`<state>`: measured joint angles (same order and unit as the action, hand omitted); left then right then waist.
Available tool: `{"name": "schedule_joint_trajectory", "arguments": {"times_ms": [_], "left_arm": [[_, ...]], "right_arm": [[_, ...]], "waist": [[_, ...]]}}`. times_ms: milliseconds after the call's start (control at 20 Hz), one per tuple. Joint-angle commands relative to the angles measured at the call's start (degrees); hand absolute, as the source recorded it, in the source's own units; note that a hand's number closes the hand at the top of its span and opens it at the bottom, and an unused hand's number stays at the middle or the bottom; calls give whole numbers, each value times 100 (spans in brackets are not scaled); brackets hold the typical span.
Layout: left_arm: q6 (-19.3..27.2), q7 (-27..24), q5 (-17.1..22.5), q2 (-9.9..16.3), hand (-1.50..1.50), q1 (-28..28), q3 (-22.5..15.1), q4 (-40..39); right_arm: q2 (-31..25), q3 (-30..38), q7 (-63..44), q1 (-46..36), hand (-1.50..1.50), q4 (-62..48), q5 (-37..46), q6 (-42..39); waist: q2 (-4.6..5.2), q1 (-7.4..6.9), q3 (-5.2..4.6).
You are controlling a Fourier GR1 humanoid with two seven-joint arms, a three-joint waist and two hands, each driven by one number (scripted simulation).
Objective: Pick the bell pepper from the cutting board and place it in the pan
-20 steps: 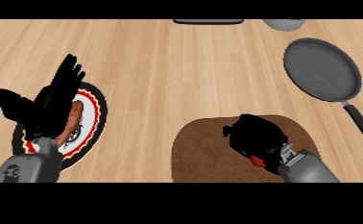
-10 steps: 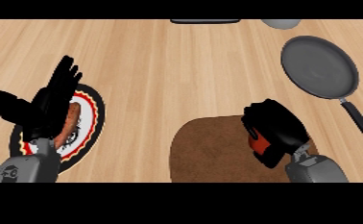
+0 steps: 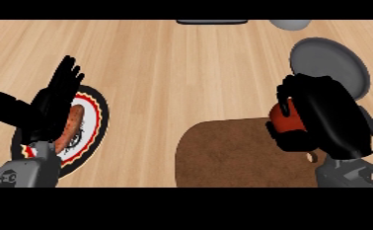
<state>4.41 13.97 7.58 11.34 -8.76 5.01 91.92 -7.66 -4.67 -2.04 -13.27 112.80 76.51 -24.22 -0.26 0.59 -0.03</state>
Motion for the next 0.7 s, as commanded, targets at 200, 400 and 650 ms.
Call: {"name": "schedule_joint_trajectory", "arguments": {"times_ms": [200, 400, 650], "left_arm": [[-7, 350, 13, 27, 0, -255, 64, 62], [-28, 55, -14, -82, 0, -38, 48, 64], [151, -74, -286, -310, 0, -134, -152, -36]], "right_arm": [[-189, 1134, -271, -553, 150, 465, -641, -537], [-394, 1874, -372, -1498, 150, -553, -914, -384], [-619, 2269, -340, -1660, 150, -1283, -1149, 61]], "waist": [[23, -47, 4], [33, -100, 4], [30, -76, 3]]}}
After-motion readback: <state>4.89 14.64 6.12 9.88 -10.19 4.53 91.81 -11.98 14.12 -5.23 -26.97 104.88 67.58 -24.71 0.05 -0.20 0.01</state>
